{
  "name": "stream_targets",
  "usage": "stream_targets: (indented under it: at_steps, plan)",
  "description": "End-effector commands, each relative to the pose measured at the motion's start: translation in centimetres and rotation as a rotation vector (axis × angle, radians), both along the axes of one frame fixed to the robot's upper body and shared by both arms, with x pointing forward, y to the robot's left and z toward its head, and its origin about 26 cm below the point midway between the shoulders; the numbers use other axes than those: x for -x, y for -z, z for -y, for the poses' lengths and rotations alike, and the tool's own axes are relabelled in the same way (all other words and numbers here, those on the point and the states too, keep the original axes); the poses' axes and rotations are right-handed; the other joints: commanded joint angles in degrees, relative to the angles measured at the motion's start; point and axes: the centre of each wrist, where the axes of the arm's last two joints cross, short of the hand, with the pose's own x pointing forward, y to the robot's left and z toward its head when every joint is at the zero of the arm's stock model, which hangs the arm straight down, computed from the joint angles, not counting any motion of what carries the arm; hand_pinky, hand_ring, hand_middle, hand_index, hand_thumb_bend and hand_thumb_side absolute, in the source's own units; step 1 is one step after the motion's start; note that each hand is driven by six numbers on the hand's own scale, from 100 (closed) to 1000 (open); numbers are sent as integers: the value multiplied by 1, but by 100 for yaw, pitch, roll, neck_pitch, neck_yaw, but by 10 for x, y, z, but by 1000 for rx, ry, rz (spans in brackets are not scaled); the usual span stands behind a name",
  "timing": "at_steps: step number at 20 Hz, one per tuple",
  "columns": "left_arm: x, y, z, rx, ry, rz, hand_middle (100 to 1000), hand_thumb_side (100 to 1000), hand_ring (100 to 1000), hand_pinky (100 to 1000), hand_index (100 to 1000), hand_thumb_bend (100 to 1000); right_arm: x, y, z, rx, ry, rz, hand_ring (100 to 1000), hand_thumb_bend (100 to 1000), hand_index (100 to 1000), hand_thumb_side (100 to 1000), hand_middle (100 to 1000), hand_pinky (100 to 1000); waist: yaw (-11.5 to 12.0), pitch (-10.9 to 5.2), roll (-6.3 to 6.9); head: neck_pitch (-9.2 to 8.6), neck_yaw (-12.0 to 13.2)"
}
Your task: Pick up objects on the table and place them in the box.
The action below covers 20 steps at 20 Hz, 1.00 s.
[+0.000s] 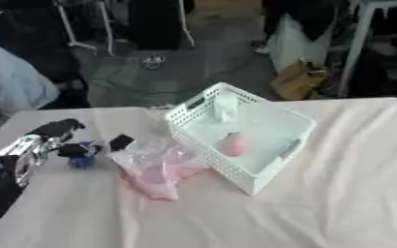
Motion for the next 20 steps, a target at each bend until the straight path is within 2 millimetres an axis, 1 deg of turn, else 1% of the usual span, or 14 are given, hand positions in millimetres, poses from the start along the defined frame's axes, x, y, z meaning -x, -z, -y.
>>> stream_targets:
  at_steps: [1, 5, 10, 13, 18, 19, 20]
  plan:
    - [-3, -14, -9, -1, -13, 13, 1000, 783, 1000, 1000, 1000, 588, 3, -10, -2, 5, -12, 38, 898, 100, 814, 771, 786, 837, -18, 56, 20, -100, 49]
    - [-4, -7, -6, 49, 10, -22, 1000, 785, 1000, 989, 1000, 584, 2, -11, -2, -9, -10, 44, 899, 100, 814, 769, 781, 837, -41, 90, 17, -114, 67]
    - [-5, -2, -2, 99, 28, -66, 1000, 790, 1000, 984, 1000, 568, 2, -12, -3, -19, -7, 44, 899, 100, 813, 770, 780, 838, -56, 95, 20, -94, 96]
    - [-5, 1, 0, 117, 32, -74, 1000, 794, 1000, 980, 1000, 560, 2, -13, -3, -22, -7, 46, 899, 100, 811, 767, 780, 838, -69, 97, 17, -118, 108]
    - [-5, 5, 3, 122, 31, -94, 1000, 793, 1000, 978, 1000, 556, 2, -14, -4, -26, -10, 49, 899, 100, 810, 767, 780, 838, -88, 106, 21, -159, 149]
    - [-5, 5, 3, 117, 29, -95, 1000, 779, 1000, 977, 1000, 528, 2, -14, -4, -26, -10, 49, 899, 100, 809, 765, 780, 838, -91, 108, 22, -164, 153]
    - [-5, 6, 2, 105, 26, -92, 1000, 793, 1000, 977, 1000, 552, 2, -14, -4, -27, -11, 50, 899, 100, 809, 767, 780, 838, -97, 112, 22, -172, 156]
